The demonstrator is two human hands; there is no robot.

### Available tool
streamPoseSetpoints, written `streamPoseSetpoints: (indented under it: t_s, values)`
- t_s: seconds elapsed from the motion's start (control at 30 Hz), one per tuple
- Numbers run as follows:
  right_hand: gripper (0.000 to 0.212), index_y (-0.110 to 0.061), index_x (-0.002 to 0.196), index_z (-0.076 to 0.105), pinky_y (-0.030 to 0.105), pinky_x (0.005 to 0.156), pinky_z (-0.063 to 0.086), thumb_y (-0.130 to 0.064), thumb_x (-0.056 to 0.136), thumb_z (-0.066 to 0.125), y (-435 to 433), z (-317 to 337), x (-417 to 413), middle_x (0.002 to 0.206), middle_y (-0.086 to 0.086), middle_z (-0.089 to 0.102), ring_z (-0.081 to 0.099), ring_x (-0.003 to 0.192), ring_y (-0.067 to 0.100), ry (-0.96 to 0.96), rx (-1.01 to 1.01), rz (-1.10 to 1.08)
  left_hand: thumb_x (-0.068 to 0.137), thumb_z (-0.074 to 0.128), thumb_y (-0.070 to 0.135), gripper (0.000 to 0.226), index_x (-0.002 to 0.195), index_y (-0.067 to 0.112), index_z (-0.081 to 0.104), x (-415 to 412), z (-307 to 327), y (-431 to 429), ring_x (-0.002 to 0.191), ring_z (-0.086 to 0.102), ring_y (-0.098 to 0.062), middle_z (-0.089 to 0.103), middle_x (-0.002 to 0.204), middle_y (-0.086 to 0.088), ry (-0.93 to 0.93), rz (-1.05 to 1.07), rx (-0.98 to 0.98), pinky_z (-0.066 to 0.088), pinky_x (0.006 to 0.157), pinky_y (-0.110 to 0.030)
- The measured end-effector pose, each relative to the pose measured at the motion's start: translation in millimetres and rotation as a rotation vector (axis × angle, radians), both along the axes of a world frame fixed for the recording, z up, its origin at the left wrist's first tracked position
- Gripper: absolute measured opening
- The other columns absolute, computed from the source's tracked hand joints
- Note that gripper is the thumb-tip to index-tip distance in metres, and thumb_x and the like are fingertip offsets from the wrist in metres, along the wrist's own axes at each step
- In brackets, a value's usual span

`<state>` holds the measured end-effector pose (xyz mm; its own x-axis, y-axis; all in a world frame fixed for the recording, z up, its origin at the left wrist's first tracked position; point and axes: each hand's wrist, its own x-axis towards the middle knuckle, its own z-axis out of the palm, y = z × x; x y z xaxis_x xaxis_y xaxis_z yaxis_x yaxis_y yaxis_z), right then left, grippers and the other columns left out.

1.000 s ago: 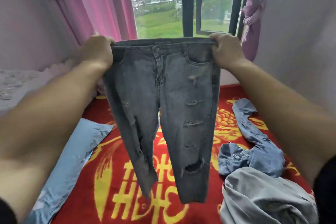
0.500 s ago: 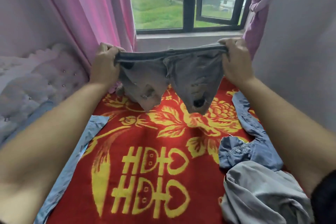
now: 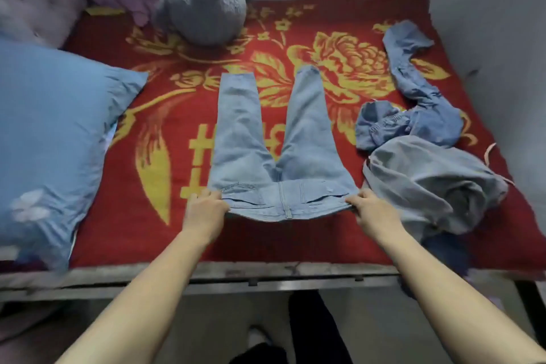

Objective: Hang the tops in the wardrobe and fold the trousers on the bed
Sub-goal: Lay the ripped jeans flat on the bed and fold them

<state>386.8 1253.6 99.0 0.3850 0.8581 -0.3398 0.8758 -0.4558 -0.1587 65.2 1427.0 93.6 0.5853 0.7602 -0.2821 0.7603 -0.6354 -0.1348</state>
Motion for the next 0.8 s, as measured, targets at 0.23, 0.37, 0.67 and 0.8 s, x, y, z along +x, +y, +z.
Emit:
streamPoseSetpoints:
  t_s: [0.23,0.37,0.67,0.8]
  values:
    - [0.035,-0.034,0.125,0.063,0.036,0.074,0.051,-0.022,0.092,0.055,-71.9,-90.8,-38.2,0.117,0.003,0.054,0.063,0.100,0.028,-0.022,-0.136,-0.035,0.090,0.052,0.015,0.031,0.112,0.032,0.065,-29.5,-96.5,-71.8,0.111,0.052,-0.022,0.057,0.115,0.003,0.139,0.014,-0.139,0.038,0.080,-0.035]
    - [0.033,-0.028,0.122,0.065,0.038,0.072,0.051,-0.020,0.090,0.061,-102.7,-143.0,-51.9,0.113,0.006,0.052,0.059,0.099,0.031,0.048,-0.170,-0.056,0.088,0.054,0.013,0.026,0.105,0.026,0.067,-39.6,-142.4,-93.8,0.105,0.056,-0.024,0.061,0.107,0.002,0.190,-0.017,-0.160,0.037,0.076,-0.035]
    - [0.045,-0.017,0.135,0.058,0.043,0.095,0.046,-0.014,0.090,0.053,-116.6,-240.4,-56.0,0.131,0.014,0.046,0.046,0.122,0.035,0.154,-0.367,-0.049,0.084,0.059,0.024,0.029,0.112,0.017,0.063,-39.0,-239.7,-135.8,0.111,0.050,-0.030,0.056,0.115,-0.007,0.302,0.070,-0.320,0.040,0.086,-0.041]
    - [0.036,-0.013,0.125,0.063,0.044,0.094,0.044,-0.023,0.093,0.048,-100.2,-242.7,-44.5,0.124,0.018,0.053,0.048,0.118,0.037,0.144,-0.289,-0.169,0.083,0.054,0.022,0.029,0.105,0.007,0.063,-12.9,-244.9,-143.8,0.102,0.051,-0.037,0.057,0.109,-0.017,0.073,0.148,-0.239,0.040,0.081,-0.047]
